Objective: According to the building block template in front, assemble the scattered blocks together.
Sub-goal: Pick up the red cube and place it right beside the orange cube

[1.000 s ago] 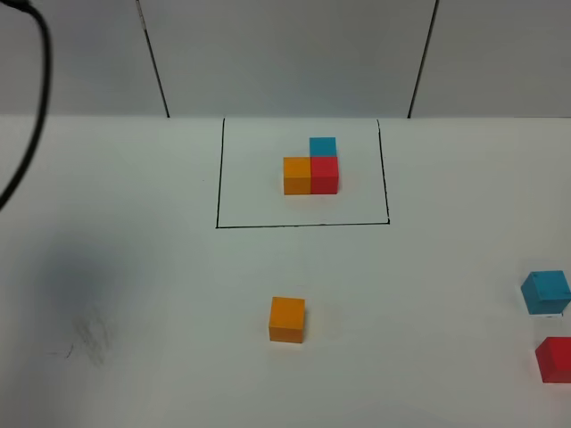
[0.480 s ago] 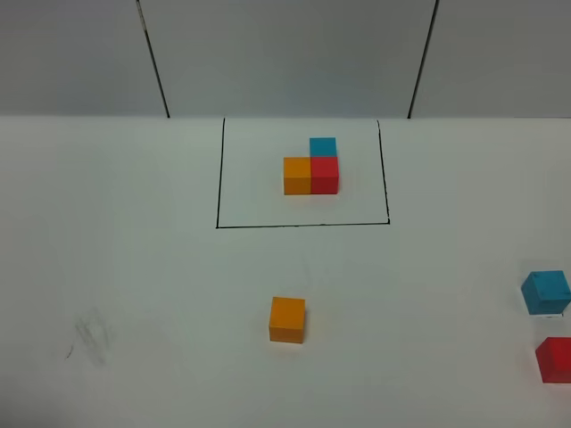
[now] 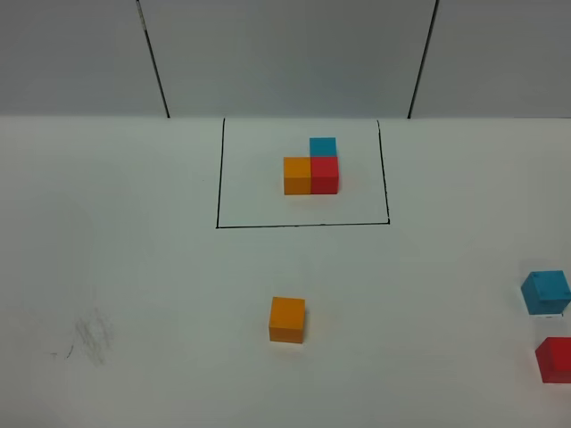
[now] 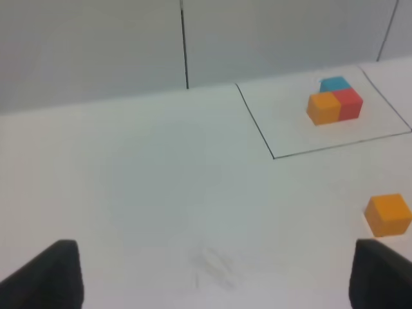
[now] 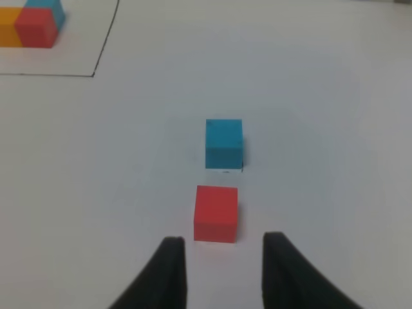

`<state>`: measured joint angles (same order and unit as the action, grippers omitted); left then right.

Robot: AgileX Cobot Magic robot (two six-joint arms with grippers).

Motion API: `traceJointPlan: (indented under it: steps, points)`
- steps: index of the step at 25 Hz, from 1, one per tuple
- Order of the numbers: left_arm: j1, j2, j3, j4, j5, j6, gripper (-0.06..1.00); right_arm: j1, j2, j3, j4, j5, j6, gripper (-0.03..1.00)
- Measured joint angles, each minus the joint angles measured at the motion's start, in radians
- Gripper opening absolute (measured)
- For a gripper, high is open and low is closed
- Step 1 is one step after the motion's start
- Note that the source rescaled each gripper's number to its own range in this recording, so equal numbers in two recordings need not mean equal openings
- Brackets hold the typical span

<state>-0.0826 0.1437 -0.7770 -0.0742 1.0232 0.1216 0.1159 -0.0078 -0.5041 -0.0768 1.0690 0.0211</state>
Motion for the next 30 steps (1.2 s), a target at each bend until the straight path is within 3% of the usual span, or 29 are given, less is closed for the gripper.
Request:
traceJointPlan:
  steps: [7, 19, 30]
  points:
    - [0.0, -0.137, 0.233, 0.044, -0.036, -0.028, 0.8, 0.0, 0.0, 0.0, 0.0, 0.0, 0.0, 0.0]
    - [0.0, -0.15, 0.267, 0.08, 0.038, -0.193, 0.74, 0.0, 0.0, 0.0, 0.0, 0.0, 0.0, 0.0]
    - [0.001, -0.151, 0.271, 0.083, 0.039, -0.209, 0.49, 0.0, 0.0, 0.0, 0.0, 0.0, 0.0, 0.0]
